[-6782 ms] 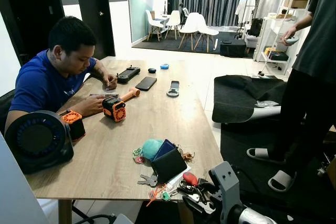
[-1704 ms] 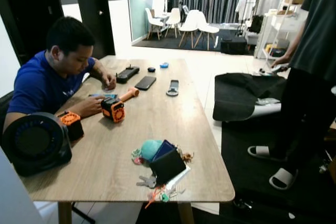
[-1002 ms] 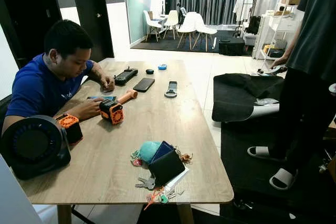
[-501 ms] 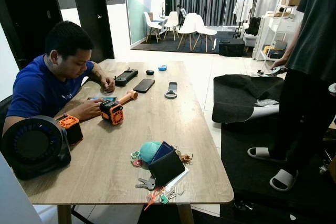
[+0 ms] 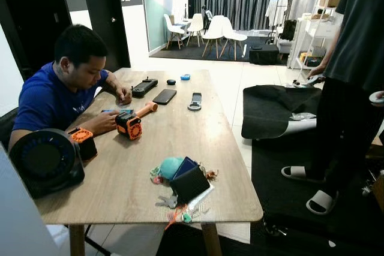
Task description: Hang keys on a hook
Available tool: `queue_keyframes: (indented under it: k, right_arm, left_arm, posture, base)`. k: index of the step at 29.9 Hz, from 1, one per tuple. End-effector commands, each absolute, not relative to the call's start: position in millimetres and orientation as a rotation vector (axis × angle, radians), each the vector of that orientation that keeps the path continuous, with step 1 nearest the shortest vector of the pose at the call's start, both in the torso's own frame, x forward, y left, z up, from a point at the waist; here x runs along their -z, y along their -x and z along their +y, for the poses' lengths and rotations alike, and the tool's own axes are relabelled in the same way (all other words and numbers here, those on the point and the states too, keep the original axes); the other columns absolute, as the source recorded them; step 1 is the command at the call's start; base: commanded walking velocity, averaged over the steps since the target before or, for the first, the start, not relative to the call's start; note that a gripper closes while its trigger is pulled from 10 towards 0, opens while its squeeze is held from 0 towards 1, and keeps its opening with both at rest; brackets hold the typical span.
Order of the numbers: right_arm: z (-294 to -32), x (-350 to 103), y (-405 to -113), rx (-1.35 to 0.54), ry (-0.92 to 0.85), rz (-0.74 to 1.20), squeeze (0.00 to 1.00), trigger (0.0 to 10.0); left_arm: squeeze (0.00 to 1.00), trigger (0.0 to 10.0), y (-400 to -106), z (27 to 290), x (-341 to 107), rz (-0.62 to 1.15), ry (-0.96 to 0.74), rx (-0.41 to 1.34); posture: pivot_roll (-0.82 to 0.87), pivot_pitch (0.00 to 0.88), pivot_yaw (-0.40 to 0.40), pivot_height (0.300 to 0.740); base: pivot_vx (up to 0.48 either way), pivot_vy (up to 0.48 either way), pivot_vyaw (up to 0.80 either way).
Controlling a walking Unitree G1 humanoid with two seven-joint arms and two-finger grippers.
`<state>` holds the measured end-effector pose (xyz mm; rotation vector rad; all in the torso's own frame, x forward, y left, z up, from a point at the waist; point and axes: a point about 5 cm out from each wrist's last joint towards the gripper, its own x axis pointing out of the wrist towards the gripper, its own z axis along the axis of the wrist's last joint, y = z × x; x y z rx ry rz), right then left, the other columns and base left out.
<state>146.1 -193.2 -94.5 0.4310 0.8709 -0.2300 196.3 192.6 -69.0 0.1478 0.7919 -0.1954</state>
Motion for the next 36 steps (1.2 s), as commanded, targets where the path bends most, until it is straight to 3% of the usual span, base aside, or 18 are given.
queue_keyframes:
  k: [1,21,36]
  right_arm:
    - [-190.2,95.5,-144.0,0.220,-0.427,0.872,0.00,10.0]
    - [-187.8,95.0,-146.5,0.215,-0.428,0.869,0.00,10.0]
    - [-187.0,94.3,-148.6,0.215,-0.433,0.859,0.00,10.0]
  left_arm:
    - [0.00,10.0,-196.5,189.5,69.0,0.784,-0.120,0.188]
    - [0.00,10.0,-202.4,188.5,64.6,0.755,-0.122,0.198]
    - [0.00,10.0,-205.8,186.9,61.7,0.730,-0.122,0.198]
  posture:
    - [0.05,0.020,0.027,0.740]
    - [0.06,0.017,0.029,0.740]
    - [0.07,0.022,0.027,0.740]
  base:
    - [-0.379,0.000,0.00]
    - [-0.372,0.000,0.00]
    - [0.000,0.000,0.00]
